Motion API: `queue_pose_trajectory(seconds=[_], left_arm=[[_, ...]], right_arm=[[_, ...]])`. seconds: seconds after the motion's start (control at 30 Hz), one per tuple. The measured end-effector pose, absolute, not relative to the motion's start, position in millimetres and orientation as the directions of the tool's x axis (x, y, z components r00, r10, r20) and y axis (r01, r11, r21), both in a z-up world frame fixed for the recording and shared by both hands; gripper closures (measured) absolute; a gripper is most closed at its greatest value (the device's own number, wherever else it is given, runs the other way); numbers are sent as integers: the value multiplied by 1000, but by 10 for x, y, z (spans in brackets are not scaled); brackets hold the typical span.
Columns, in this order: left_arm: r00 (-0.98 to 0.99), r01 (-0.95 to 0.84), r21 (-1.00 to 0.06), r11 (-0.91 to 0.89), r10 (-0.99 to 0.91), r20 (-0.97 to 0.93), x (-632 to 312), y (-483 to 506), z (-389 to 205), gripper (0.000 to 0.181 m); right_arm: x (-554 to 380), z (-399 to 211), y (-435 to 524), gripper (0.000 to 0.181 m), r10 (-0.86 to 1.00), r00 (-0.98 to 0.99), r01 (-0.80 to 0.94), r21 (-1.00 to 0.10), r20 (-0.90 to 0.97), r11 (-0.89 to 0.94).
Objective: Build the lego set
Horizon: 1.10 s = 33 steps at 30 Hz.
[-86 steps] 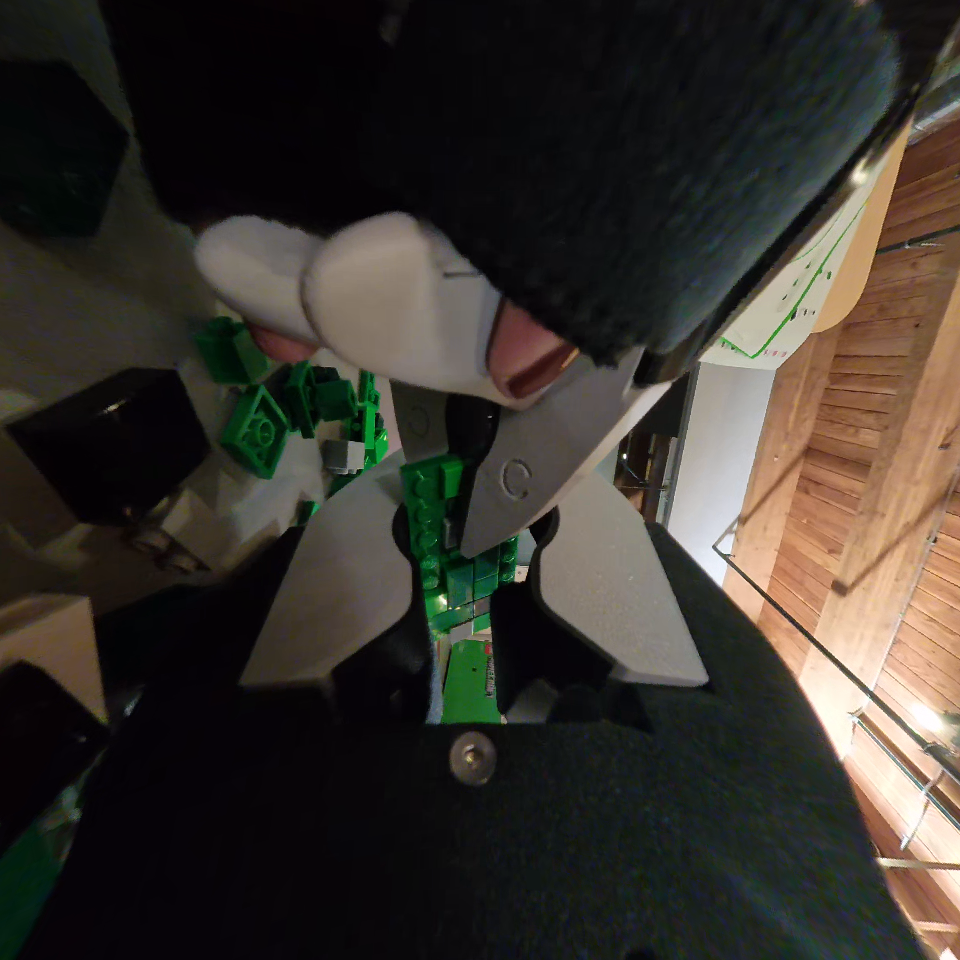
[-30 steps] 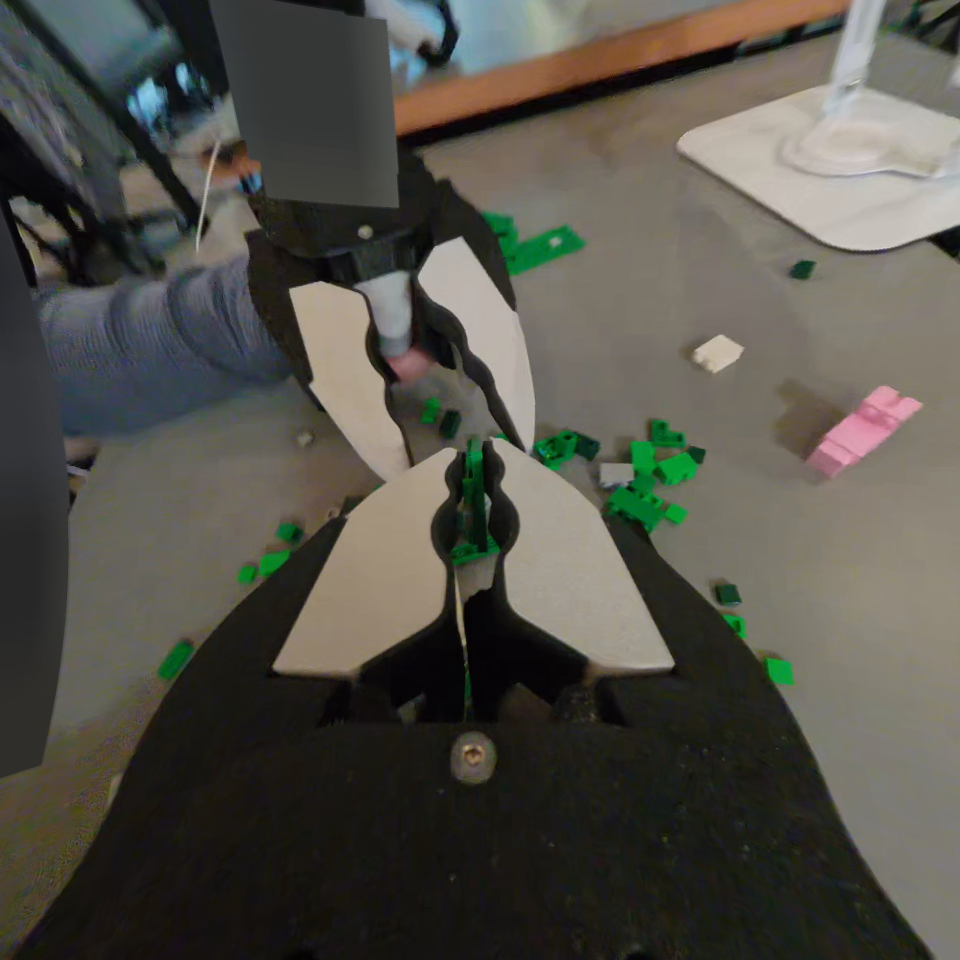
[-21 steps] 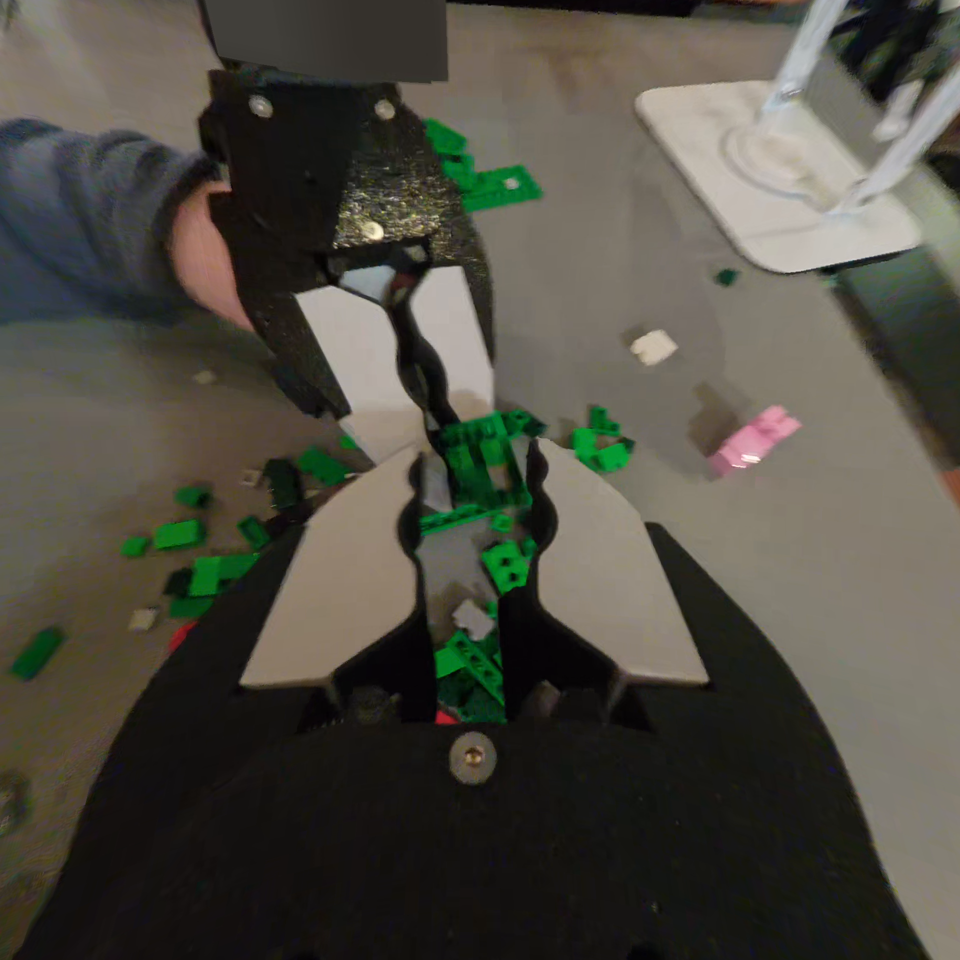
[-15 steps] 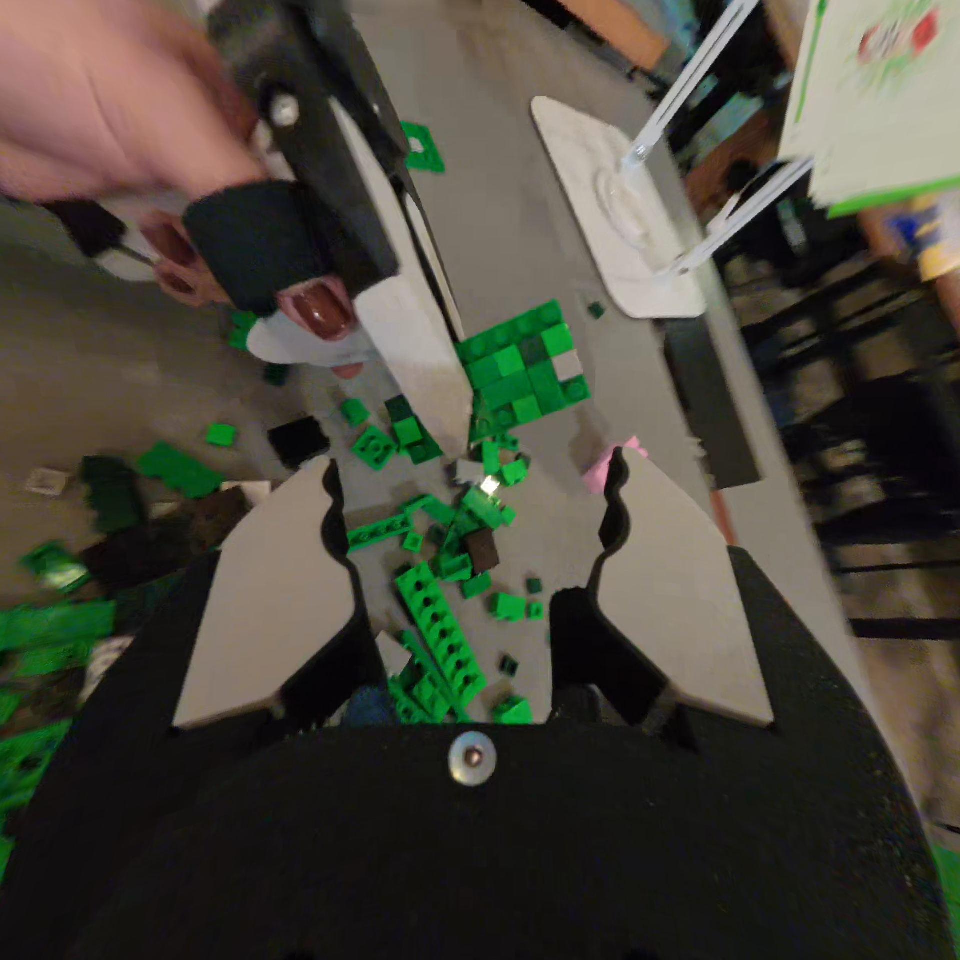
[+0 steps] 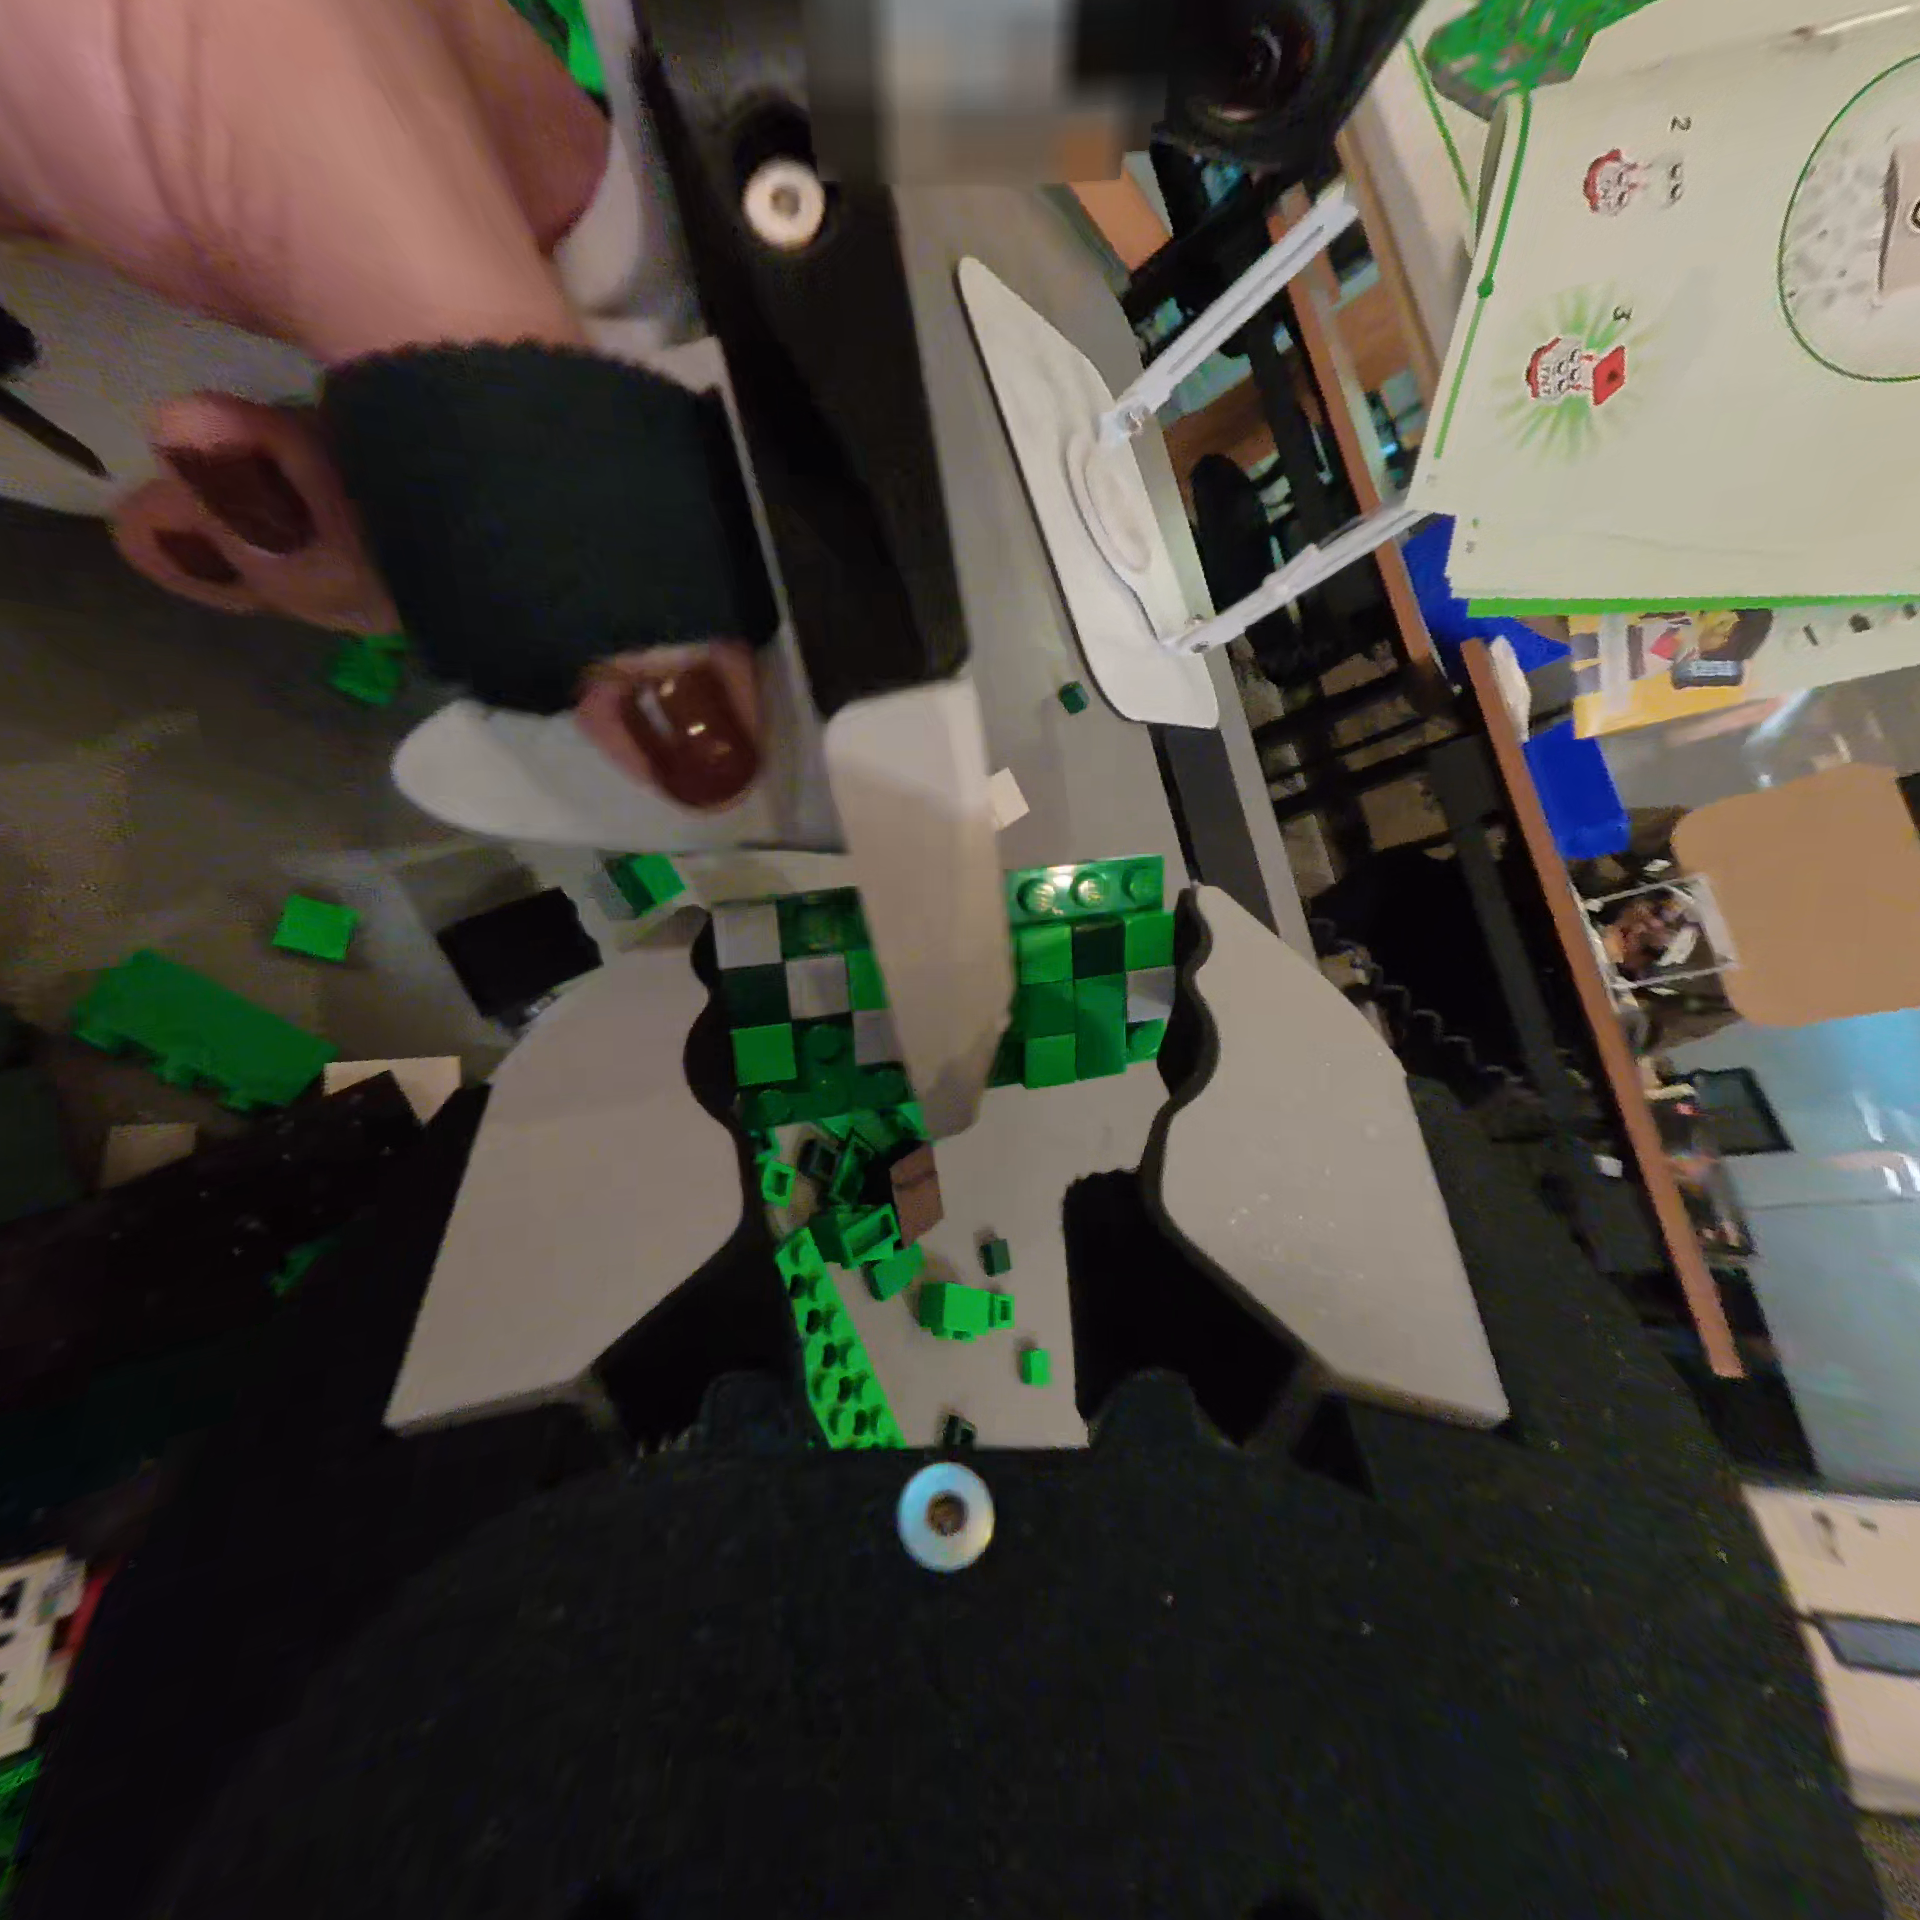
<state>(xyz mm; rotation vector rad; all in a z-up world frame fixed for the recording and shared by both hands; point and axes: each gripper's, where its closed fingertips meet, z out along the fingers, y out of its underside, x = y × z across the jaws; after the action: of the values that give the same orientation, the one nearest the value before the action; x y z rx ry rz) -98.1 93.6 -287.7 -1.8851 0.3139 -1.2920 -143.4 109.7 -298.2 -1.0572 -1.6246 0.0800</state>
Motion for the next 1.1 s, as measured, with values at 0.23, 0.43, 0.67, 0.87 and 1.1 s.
queue_pose_trajectory(seconds=[0.23, 0.43, 0.67, 0.87, 1.1], left_arm=[[450, 227, -738, -636, -603, 658, -1087, 929, -2858, 175], [501, 191, -741, -644, -585, 638, -1054, 935, -2901, 176], [493, 189, -744, -641, -593, 636, -1057, 922, -2891, 176], [577, 87, -802, -591, -627, 524, -1064, 905, -2884, 176], [482, 250, -720, -647, -562, 673, -1077, 955, -2883, 175]], right_arm=[[-1449, -3047, 1031, 100, 660, 2, 560, -548, 751, 622], [-1468, -3116, 1105, 90, 646, 20, 619, -516, 763, 591], [-1464, -3119, 1091, 91, 652, 6, 633, -508, 758, 584], [-1447, -3161, 1079, 88, 716, -14, 675, -521, 698, 522], [-1423, -3157, 1216, 89, 568, -27, 739, -367, 822, 566]])
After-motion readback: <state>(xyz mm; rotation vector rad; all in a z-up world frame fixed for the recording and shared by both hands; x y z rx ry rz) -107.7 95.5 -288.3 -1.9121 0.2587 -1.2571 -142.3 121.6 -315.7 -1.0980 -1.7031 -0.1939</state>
